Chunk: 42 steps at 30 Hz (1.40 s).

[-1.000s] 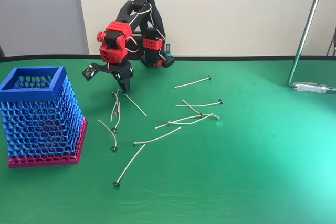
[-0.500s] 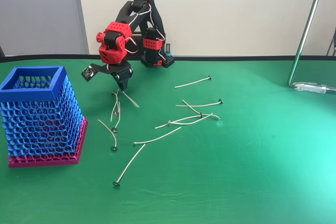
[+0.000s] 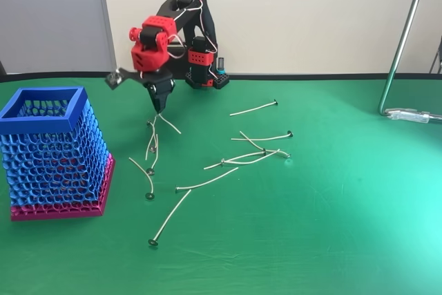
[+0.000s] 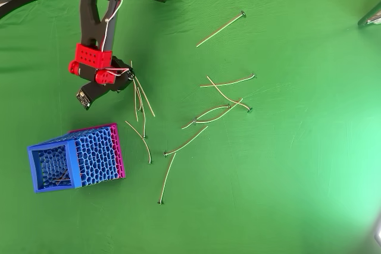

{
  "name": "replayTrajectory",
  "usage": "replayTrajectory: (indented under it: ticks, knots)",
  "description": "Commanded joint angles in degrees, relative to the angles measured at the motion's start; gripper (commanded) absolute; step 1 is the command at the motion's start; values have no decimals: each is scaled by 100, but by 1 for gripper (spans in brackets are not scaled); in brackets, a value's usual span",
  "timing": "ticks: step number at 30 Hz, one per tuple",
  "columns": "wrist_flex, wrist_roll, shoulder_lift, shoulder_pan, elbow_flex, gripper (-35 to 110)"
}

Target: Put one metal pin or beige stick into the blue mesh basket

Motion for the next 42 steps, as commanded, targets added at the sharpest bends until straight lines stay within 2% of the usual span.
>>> replayTrajectory:
  ticks: [1, 10, 22, 36, 42]
  knots:
    - [26, 149, 896, -70, -264, 0]
    - [26, 308, 1696, 9, -1046, 1]
    - [-211, 369, 1547, 439, -3023, 1]
    - [-773, 255, -167, 738, -5625, 1]
    - [-1556, 167, -914, 773, -6100, 1]
